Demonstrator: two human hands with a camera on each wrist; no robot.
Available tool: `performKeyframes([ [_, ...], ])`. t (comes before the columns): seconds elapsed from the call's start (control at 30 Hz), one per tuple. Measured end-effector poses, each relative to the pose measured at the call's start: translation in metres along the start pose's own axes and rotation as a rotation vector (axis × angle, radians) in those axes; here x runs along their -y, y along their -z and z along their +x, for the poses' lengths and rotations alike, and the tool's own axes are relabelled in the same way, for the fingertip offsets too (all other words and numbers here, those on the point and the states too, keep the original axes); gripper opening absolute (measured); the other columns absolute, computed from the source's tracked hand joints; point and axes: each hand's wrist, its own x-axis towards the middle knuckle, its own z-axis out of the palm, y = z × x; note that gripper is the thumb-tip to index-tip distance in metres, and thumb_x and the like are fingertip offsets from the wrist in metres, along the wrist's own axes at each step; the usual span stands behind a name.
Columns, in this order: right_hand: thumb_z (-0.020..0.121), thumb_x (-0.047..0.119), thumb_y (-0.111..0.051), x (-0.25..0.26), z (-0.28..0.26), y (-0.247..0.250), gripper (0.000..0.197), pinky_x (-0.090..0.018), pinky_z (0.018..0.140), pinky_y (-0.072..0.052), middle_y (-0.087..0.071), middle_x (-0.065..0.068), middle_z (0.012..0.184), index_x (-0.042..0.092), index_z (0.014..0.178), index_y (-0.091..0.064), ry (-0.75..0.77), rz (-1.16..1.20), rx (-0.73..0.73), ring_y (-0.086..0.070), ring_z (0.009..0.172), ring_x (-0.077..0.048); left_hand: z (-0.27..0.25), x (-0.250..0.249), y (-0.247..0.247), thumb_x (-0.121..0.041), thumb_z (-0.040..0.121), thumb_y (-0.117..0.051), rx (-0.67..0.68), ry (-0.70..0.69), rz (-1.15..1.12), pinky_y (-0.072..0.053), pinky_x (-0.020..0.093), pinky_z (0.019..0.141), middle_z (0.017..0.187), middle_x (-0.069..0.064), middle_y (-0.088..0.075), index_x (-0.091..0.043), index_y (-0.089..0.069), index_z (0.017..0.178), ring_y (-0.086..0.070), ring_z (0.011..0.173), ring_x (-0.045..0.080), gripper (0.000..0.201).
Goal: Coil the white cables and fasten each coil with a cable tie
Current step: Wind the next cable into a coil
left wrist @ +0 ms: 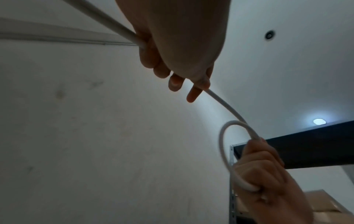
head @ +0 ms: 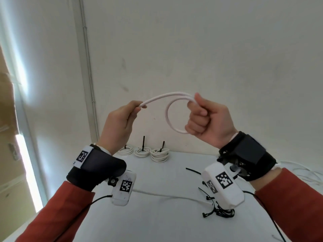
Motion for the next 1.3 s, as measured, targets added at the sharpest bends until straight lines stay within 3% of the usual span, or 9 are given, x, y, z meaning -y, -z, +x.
performKeyframes([
  [0.17,0.091,0.036,-0.036,0.012,-0.006,0.006,0.043,-0.023,0.039,-0.015,-0.007,0.007,0.044,0.021,0.051,-0.041,0.167,0.282,-0.093,-0.005,0.039,-0.015,-0.017,0.019,-0.011,-0.037,0.097,-0.032,0.025,0.024,0.044,-0.034,0.009,0.059,0.066,-0.024,-0.051,-0.015,-0.063,0.109,-0.048,0.064,-0.006,0.039],
  [0.37,0.096,0.02,-0.033,0.024,-0.009,0.017,0.037,-0.024,0.043,-0.026,-0.022,0.005,0.045,0.014,0.064,-0.051,0.465,0.496,-0.197,-0.017,0.04,-0.013,-0.038,0.025,-0.022,-0.047,0.099,-0.025,0.184,-0.123,0.353,-0.05,0.037,0.047,0.091,0.001,-0.069,-0.029,-0.047,0.118,-0.064,0.063,0.028,0.034],
  [0.47,0.099,0.019,-0.031,0.022,-0.003,0.021,0.031,-0.024,0.053,-0.035,-0.035,0.004,0.052,0.013,0.079,-0.053,0.49,0.475,-0.256,-0.034,0.046,-0.013,-0.039,0.008,-0.023,-0.027,0.093,-0.05,0.232,-0.194,0.458,-0.032,0.021,0.038,0.08,-0.004,-0.067,-0.028,-0.048,0.114,-0.059,0.05,0.023,0.022],
  [0.57,0.1,0.022,-0.034,0.018,0.005,0.023,0.024,-0.024,0.062,-0.04,-0.045,0.005,0.055,0.014,0.086,-0.051,0.484,0.421,-0.301,-0.045,0.051,-0.011,-0.043,0.0,-0.025,-0.005,0.071,-0.08,0.287,-0.238,0.52,-0.023,0.018,0.038,0.076,-0.008,-0.065,-0.027,-0.051,0.113,-0.06,0.051,0.019,0.055],
  [0.7,0.103,0.016,-0.035,0.009,0.017,0.018,0.025,-0.023,0.065,-0.047,-0.056,0.003,0.059,0.011,0.086,-0.052,0.491,0.317,-0.375,-0.054,0.055,-0.011,-0.045,-0.015,-0.025,-0.006,0.064,-0.084,0.342,-0.311,0.569,-0.021,0.019,0.038,0.069,-0.008,-0.061,-0.026,-0.05,0.111,-0.058,0.05,0.019,0.061],
  [0.83,0.1,0.008,-0.045,-0.01,0.027,0.007,0.014,-0.029,0.06,-0.052,-0.065,-0.001,0.066,0.007,0.088,-0.052,0.452,-0.338,-0.435,-0.061,0.055,-0.018,-0.045,-0.024,-0.021,-0.005,0.064,-0.084,0.378,-0.35,0.602,-0.021,0.021,0.036,0.067,-0.006,-0.059,-0.024,-0.05,0.108,-0.055,0.049,0.019,0.059],
  [0.97,0.098,0.01,-0.05,-0.027,0.027,0.007,0.01,-0.034,0.065,-0.051,-0.067,0.001,0.072,0.012,0.088,-0.054,0.305,-1.205,-0.23,-0.06,0.058,-0.017,-0.04,-0.026,-0.009,-0.022,0.087,-0.061,0.377,-0.344,0.599,-0.025,0.023,0.038,0.072,-0.006,-0.063,-0.021,-0.054,0.099,-0.061,0.055,0.02,0.014],
  [1.03,0.098,0.017,-0.049,-0.032,0.024,0.009,0.009,-0.034,0.07,-0.049,-0.065,0.006,0.074,0.018,0.09,-0.053,0.166,-1.51,-0.094,-0.058,0.064,-0.013,-0.037,-0.024,-0.002,-0.031,0.093,-0.045,0.385,-0.311,0.614,-0.023,0.023,0.039,0.071,-0.004,-0.063,-0.018,-0.059,0.091,-0.062,0.055,0.02,0.019],
  [1.3,0.097,0.054,-0.023,-0.034,0.015,-0.003,0.054,-0.035,0.061,-0.033,-0.049,0.005,0.064,0.013,0.079,-0.054,-0.07,-1.893,0.136,-0.047,0.062,-0.018,-0.031,-0.011,0.006,-0.039,0.096,-0.035,0.342,-0.322,0.598,-0.021,0.022,0.042,0.068,-0.002,-0.06,-0.014,-0.06,0.083,-0.058,0.053,0.022,0.038],
])
